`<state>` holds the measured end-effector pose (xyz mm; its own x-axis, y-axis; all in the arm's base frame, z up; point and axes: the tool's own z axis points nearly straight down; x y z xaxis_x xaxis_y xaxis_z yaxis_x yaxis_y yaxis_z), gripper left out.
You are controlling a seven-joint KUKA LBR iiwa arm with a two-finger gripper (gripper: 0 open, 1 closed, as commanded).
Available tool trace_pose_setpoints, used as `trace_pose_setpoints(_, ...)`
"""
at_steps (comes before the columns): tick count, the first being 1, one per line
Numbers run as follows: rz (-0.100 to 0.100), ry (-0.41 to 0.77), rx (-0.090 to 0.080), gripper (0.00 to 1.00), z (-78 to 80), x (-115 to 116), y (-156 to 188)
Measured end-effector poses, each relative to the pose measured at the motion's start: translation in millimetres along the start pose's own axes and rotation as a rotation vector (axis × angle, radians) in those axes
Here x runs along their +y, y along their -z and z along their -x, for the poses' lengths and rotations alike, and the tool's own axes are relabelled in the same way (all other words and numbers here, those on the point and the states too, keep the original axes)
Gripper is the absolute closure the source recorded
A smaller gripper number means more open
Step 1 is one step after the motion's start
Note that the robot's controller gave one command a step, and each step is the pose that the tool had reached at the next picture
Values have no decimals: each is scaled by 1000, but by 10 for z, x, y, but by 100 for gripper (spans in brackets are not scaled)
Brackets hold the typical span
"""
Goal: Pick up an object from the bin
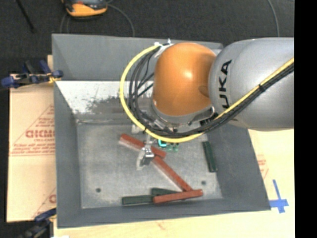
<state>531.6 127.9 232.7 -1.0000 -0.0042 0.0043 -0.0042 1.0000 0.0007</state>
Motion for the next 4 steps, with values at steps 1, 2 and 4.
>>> trace_pose_setpoints(1, 1, -4, -8, 0, 17, -6, 41)
trace_pose_setpoints(2, 2, -36, -14, 0, 450, -292, -652)
trace_pose_setpoints(4, -1, -218, -8, 0, 545, -381, -1527)
